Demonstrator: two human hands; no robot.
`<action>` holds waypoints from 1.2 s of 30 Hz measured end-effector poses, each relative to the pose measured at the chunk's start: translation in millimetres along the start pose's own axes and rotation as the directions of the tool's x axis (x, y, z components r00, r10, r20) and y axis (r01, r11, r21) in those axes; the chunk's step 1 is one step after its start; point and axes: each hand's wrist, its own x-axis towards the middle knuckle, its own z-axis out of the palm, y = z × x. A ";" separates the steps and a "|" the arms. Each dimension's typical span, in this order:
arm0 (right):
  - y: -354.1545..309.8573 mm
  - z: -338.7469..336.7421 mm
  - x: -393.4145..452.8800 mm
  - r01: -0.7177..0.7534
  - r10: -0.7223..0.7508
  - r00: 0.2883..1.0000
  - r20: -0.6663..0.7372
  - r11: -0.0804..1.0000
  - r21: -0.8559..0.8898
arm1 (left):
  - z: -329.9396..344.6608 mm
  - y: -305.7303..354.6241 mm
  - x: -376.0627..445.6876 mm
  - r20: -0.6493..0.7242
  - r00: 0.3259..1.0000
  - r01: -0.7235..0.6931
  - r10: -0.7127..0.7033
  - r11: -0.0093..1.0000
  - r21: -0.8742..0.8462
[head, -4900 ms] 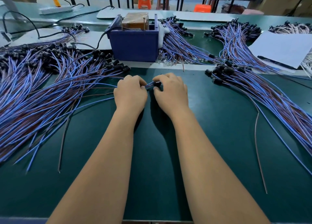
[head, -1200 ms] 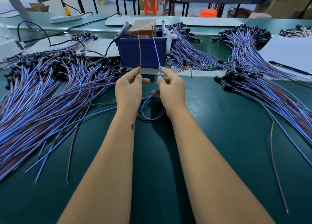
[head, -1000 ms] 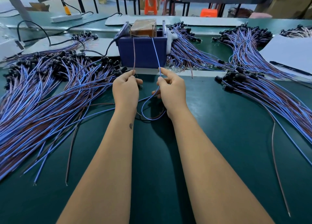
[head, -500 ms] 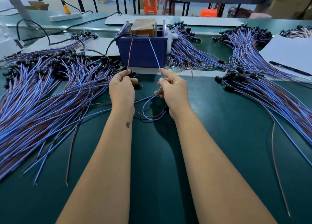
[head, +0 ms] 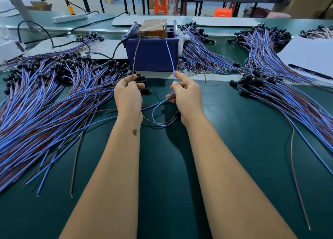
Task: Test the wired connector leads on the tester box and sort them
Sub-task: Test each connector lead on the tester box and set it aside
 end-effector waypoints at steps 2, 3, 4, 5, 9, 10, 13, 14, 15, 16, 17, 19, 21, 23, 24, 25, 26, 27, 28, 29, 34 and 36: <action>-0.4 0.2 -0.4 0.000 0.000 1.000 0.003 1.000 -0.003 | -0.1 0.0 -0.5 0.001 1.000 -0.001 0.001 1.000 0.002; -0.8 0.5 -0.5 0.000 0.000 1.000 0.007 1.000 -0.008 | 0.1 -0.1 -0.6 0.004 1.000 -0.002 0.002 1.000 0.005; -0.9 0.8 -0.5 0.001 0.000 1.000 0.010 1.000 -0.016 | 0.1 -0.2 -0.7 0.005 1.000 -0.002 0.002 1.000 0.009; -1.1 1.2 -0.3 0.000 0.000 1.000 0.011 1.000 -0.022 | 0.3 -0.2 -0.7 0.005 1.000 -0.001 0.001 1.000 0.011; -0.1 1.3 1.0 -0.014 0.013 1.000 -0.013 0.999 -0.035 | 0.5 -0.2 0.0 0.008 1.000 0.005 -0.005 1.000 -0.005; 0.4 1.3 1.4 -0.017 0.016 1.000 -0.020 0.999 -0.042 | 0.7 -0.3 0.3 0.009 1.000 0.005 -0.004 1.000 -0.009; 1.1 2.0 2.4 -0.021 0.019 0.999 -0.032 0.998 -0.062 | 0.6 -0.9 0.2 0.011 1.000 0.007 -0.007 1.000 -0.006; 1.0 2.2 2.8 -0.021 0.019 0.999 -0.033 0.997 -0.069 | 0.5 -0.9 -0.2 0.013 1.000 0.009 -0.009 1.000 -0.008; 1.0 2.3 3.1 -0.021 0.019 0.999 -0.033 0.997 -0.077 | 0.6 -1.0 -0.8 0.016 1.000 0.012 -0.012 1.000 -0.014; 0.9 2.2 3.4 -0.022 0.019 0.999 -0.032 0.996 -0.083 | 0.7 -0.8 -1.5 0.021 1.000 0.015 -0.014 1.000 -0.022; 0.9 2.2 3.6 -0.023 0.020 0.999 -0.031 0.996 -0.087 | 0.8 -0.4 -1.9 0.024 1.000 0.017 -0.016 0.999 -0.029; 1.1 2.0 3.9 -0.025 0.023 0.999 -0.027 0.996 -0.091 | 0.8 0.3 -2.4 0.025 1.000 0.018 -0.018 1.000 -0.021; 1.1 2.0 3.8 -0.023 0.021 1.000 -0.023 0.995 -0.095 | 0.9 0.8 -2.9 0.021 1.000 0.019 -0.019 1.000 -0.003; 0.6 1.9 4.1 -0.024 0.021 1.000 -0.022 0.994 -0.102 | 1.2 1.0 -3.6 0.023 1.000 0.021 -0.021 1.000 -0.011; 0.4 1.9 4.3 -0.025 0.023 1.000 -0.021 0.994 -0.103 | 1.2 1.4 -3.9 0.025 0.999 0.022 -0.022 1.000 -0.017; 0.3 2.0 4.3 -0.025 0.023 1.000 -0.020 0.994 -0.103 | 1.2 1.7 -4.0 0.024 0.999 0.023 -0.023 1.000 -0.016; 0.0 1.8 4.2 -0.025 0.023 1.000 -0.019 0.994 -0.105 | 1.0 2.0 -4.0 0.023 0.999 0.024 -0.024 1.000 -0.012; -0.2 1.8 3.9 -0.024 0.023 1.000 -0.018 0.994 -0.109 | 0.8 2.2 -3.9 0.022 0.999 0.026 -0.026 1.000 -0.010; -0.5 1.5 3.6 -0.023 0.021 1.000 -0.017 0.993 -0.116 | 0.6 2.2 -3.8 0.022 0.999 0.028 -0.028 1.000 -0.012; -0.6 1.4 3.3 -0.023 0.021 1.000 -0.017 0.992 -0.121 | 0.5 2.1 -3.7 0.023 0.999 0.029 -0.028 0.999 -0.014; -1.2 1.4 2.8 -0.032 0.030 0.999 -0.020 0.995 -0.097 | 0.3 1.5 -3.5 0.025 0.999 0.024 -0.024 1.000 -0.009; -2.1 1.3 2.4 -0.031 0.029 0.999 -0.017 0.995 -0.098 | 0.3 1.3 -2.9 0.028 0.999 0.024 -0.024 1.000 -0.019</action>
